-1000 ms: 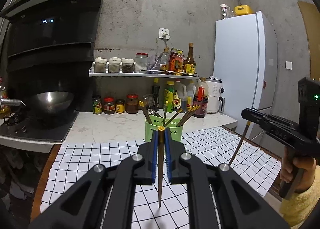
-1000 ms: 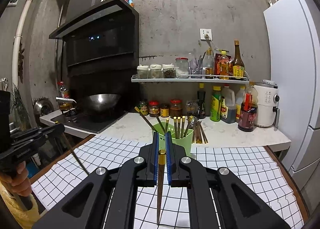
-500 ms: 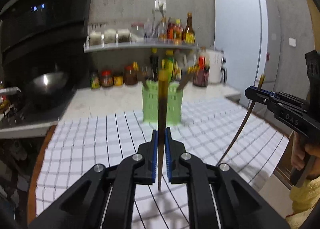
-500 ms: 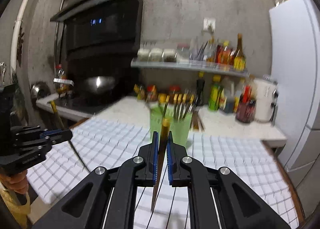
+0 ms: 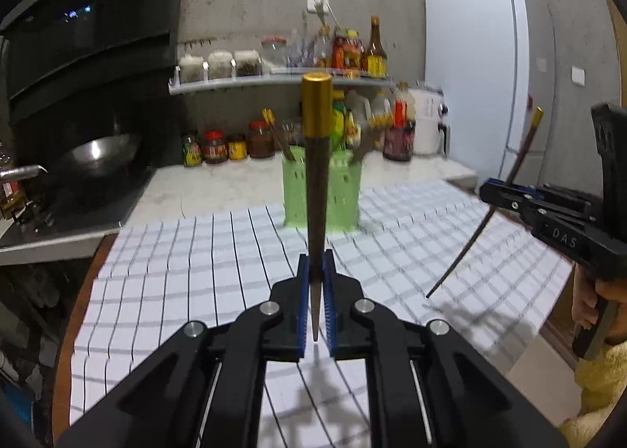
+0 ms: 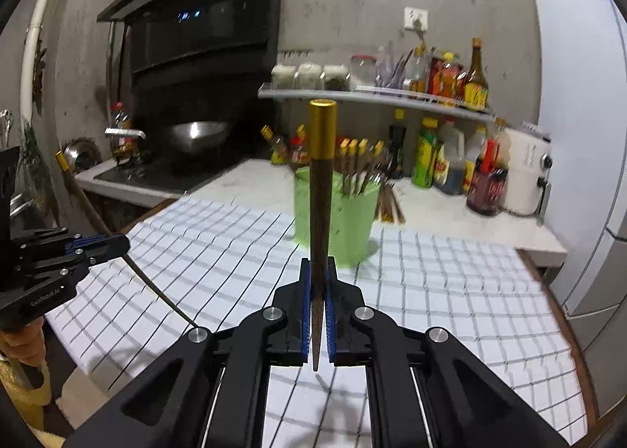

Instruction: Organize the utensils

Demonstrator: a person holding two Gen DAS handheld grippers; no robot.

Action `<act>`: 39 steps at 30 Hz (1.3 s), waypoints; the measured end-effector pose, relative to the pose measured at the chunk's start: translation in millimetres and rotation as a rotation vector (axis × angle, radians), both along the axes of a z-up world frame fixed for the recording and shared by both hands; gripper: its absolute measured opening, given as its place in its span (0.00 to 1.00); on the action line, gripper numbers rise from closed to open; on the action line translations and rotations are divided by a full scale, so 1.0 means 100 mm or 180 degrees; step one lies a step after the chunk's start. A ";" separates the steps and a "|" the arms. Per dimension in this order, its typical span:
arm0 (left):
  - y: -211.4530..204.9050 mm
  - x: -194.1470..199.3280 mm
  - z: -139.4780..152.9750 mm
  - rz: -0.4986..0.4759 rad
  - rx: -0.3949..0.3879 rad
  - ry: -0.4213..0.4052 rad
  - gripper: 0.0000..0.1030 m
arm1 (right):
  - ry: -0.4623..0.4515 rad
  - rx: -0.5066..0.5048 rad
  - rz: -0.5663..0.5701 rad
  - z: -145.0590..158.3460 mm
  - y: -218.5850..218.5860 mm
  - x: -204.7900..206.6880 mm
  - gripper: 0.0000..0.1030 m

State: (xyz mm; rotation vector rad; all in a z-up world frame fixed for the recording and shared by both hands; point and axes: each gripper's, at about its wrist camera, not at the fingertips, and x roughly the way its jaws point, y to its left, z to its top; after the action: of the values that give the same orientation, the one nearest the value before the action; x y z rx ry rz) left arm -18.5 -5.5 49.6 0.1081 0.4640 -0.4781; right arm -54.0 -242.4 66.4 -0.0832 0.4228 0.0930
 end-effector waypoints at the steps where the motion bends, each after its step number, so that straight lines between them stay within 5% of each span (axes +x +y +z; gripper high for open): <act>1: -0.02 0.05 0.05 0.0008 -0.0033 -0.0050 0.06 | -0.0056 -0.0012 -0.0034 0.04 -0.04 0.05 0.06; 8: -0.26 0.78 0.60 0.0134 -0.0343 -0.0557 0.06 | -0.0576 0.0039 -0.0314 0.45 -0.39 0.66 0.06; 13: -0.48 1.44 0.94 0.0100 -0.0625 -0.0530 0.06 | -0.0849 0.0335 -0.0344 0.78 -0.63 1.18 0.06; 25: -1.03 2.58 0.47 0.0003 -0.0332 0.0180 0.07 | -0.0012 0.0498 -0.0060 0.36 -0.54 2.30 0.08; 26: -1.03 2.59 0.47 0.0003 -0.0346 0.0181 0.07 | 0.0009 0.0498 -0.0049 0.34 -0.54 2.31 0.10; 29: -0.95 2.52 0.54 -0.0035 -0.0414 0.0111 0.28 | -0.0119 0.0542 -0.0091 0.42 -0.58 2.18 0.37; 35: -0.64 1.96 0.89 0.0087 -0.0470 -0.0296 0.43 | -0.0456 0.0538 -0.0266 0.80 -0.73 1.55 0.46; 39: -0.42 1.52 0.88 0.0342 -0.0381 -0.0334 0.57 | -0.0373 0.0531 -0.0377 0.76 -0.74 1.06 0.60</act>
State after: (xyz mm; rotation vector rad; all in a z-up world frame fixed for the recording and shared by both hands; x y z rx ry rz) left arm 133.7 -47.3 137.6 -0.0070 0.3355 -0.3918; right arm 52.3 -316.7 142.2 0.1003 0.3009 0.0064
